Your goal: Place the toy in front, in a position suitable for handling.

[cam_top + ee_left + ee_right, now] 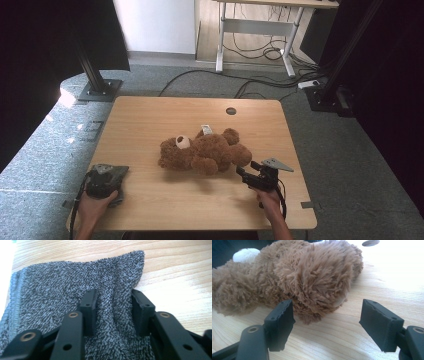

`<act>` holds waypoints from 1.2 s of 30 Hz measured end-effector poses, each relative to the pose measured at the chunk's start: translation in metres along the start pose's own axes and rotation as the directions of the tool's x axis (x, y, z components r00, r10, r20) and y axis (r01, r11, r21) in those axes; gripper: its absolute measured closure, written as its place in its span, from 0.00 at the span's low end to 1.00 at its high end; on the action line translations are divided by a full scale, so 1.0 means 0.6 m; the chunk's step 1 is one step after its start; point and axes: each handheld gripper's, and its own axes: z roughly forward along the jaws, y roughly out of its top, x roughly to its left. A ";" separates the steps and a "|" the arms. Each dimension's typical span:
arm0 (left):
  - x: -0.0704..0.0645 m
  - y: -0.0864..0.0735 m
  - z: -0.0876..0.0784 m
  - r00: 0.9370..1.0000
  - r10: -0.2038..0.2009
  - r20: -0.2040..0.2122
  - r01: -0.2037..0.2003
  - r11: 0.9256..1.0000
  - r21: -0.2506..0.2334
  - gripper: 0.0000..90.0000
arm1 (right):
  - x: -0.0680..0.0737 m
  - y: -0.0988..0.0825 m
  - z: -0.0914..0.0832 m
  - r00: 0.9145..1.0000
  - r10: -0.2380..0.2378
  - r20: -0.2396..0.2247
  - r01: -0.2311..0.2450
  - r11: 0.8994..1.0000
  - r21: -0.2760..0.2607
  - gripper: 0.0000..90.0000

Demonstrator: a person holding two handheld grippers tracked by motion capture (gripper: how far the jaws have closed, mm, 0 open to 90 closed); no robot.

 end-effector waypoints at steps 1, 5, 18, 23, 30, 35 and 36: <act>0.000 0.001 -0.001 1.000 0.001 0.008 -0.001 1.000 0.002 0.69 | 0.000 -0.001 0.000 1.000 0.000 0.002 0.000 1.000 0.003 0.30; 0.002 0.002 -0.002 0.998 -0.013 0.069 0.013 1.000 -0.001 0.75 | -0.002 -0.001 0.001 1.000 0.004 0.004 -0.004 1.000 0.006 0.30; -0.023 0.009 -0.004 0.956 -0.005 0.295 0.018 0.999 -0.043 0.85 | -0.007 0.000 -0.003 1.000 0.011 0.010 -0.011 1.000 -0.003 0.30; -0.023 0.015 -0.017 0.921 -0.038 0.387 0.088 0.990 -0.112 0.86 | -0.008 -0.001 -0.003 1.000 0.012 0.012 -0.012 1.000 -0.002 0.30; -0.029 0.024 -0.036 0.902 -0.032 0.431 0.121 0.976 -0.181 0.86 | -0.007 -0.001 -0.001 1.000 0.010 0.011 -0.010 1.000 0.003 0.30; -0.041 0.034 -0.047 0.896 -0.005 0.444 0.113 0.970 -0.216 0.86 | -0.007 0.001 -0.005 1.000 0.009 0.014 -0.008 1.000 -0.007 0.30; -0.043 0.036 -0.050 0.892 -0.001 0.452 0.115 0.968 -0.224 0.86 | -0.007 0.003 -0.009 1.000 0.006 0.024 -0.005 1.000 -0.016 0.29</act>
